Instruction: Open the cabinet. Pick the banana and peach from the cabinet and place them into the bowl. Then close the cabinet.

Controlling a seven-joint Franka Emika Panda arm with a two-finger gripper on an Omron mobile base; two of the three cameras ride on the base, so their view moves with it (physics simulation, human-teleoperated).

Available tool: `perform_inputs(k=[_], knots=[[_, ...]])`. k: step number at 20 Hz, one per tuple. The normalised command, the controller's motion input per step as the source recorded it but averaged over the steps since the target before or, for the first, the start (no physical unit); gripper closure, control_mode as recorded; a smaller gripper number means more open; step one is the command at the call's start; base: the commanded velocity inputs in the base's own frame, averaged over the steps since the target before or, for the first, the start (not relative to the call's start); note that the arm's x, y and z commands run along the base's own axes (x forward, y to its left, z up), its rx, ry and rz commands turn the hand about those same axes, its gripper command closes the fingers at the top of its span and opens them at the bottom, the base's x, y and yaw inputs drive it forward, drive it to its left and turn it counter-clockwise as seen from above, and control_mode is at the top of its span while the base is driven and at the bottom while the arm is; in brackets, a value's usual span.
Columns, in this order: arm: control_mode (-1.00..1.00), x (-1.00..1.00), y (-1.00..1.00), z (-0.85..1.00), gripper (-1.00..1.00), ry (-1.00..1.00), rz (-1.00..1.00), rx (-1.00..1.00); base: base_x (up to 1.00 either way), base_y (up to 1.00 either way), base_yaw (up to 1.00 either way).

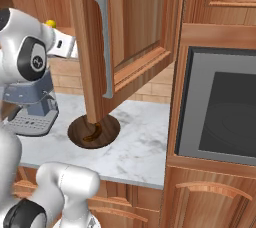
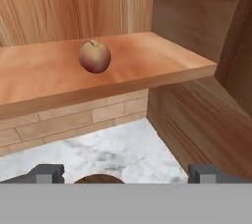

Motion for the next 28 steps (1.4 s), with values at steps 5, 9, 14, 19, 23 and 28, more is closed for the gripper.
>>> perform_inputs(k=[5, 9, 14, 19, 23, 28], knots=[[-1.00, 0.66, -0.13, 0.22, -1.00, 0.01, 0.07, 0.15, 0.00, 0.00, 0.00], [-1.00, 0.61, -0.18, 0.01, -1.00, 0.00, 0.10, 0.09, 0.00, 0.00, 0.00], [-1.00, 0.41, -0.16, -0.01, -1.00, 0.00, 0.09, 0.01, 0.00, 0.00, 0.00], [-1.00, 0.40, -0.03, -0.10, -1.00, -0.01, 0.03, 0.00, 0.00, 0.00, 0.00], [-1.00, 0.57, 0.00, -0.17, -1.00, 0.00, 0.02, 0.00, 0.00, 0.00, 0.00], [-1.00, 0.61, 0.00, -0.14, -1.00, 0.00, 0.02, 0.00, 0.00, 0.00, 0.00]])
